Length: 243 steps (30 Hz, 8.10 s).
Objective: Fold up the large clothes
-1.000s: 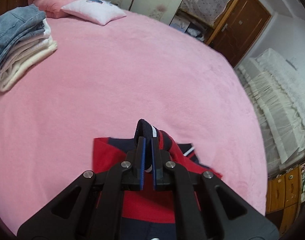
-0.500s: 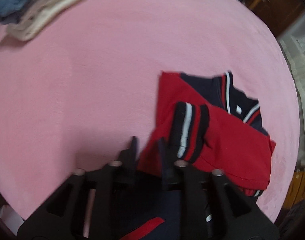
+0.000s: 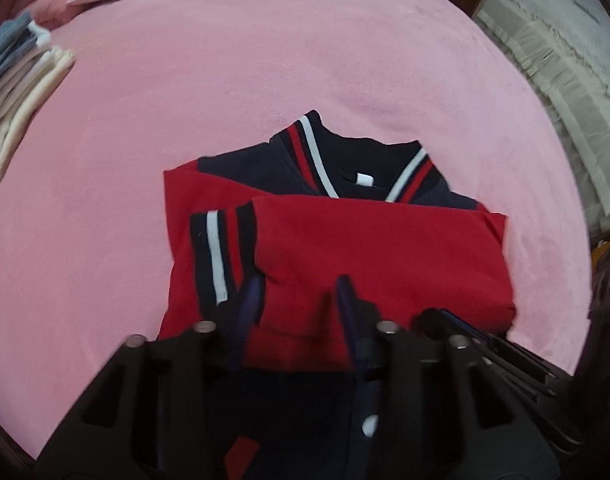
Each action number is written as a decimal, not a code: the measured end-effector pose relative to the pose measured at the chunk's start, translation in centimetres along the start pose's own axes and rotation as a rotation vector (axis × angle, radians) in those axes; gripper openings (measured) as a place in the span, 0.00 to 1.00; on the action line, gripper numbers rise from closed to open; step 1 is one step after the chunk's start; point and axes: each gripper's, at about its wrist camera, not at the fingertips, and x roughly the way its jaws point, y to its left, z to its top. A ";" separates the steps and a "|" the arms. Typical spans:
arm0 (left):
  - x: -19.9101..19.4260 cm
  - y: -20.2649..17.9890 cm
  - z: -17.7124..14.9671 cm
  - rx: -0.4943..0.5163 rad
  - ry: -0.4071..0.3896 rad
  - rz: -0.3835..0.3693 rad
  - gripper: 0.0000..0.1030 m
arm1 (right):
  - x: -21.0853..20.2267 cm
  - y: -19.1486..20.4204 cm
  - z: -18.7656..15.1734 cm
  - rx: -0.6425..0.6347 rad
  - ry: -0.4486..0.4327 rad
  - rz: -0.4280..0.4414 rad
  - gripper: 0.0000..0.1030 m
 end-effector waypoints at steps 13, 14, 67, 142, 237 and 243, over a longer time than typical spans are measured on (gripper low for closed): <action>4.3 2.3 1.8 -0.069 0.049 0.030 0.32 | 0.0 -9.1 2.8 0.188 -0.082 -0.126 0.00; 4.2 2.2 1.7 -0.069 0.049 0.033 0.32 | 0.1 -9.0 3.0 0.192 -0.083 -0.140 0.00; -3.2 8.2 -7.2 -0.032 0.141 0.150 0.32 | -6.3 -7.9 -4.9 0.052 -0.184 -0.329 0.28; -19.3 14.0 -16.4 -0.526 -0.181 -0.467 0.09 | -15.9 -11.1 -17.2 0.403 -0.357 0.487 0.12; 2.6 2.8 -0.8 -0.170 -0.081 -0.148 0.30 | 8.4 -0.6 6.8 -0.196 -0.107 0.152 0.00; 1.4 5.6 -0.8 -0.169 -0.113 -0.096 0.29 | 7.5 -4.4 7.6 -0.113 -0.110 0.149 0.00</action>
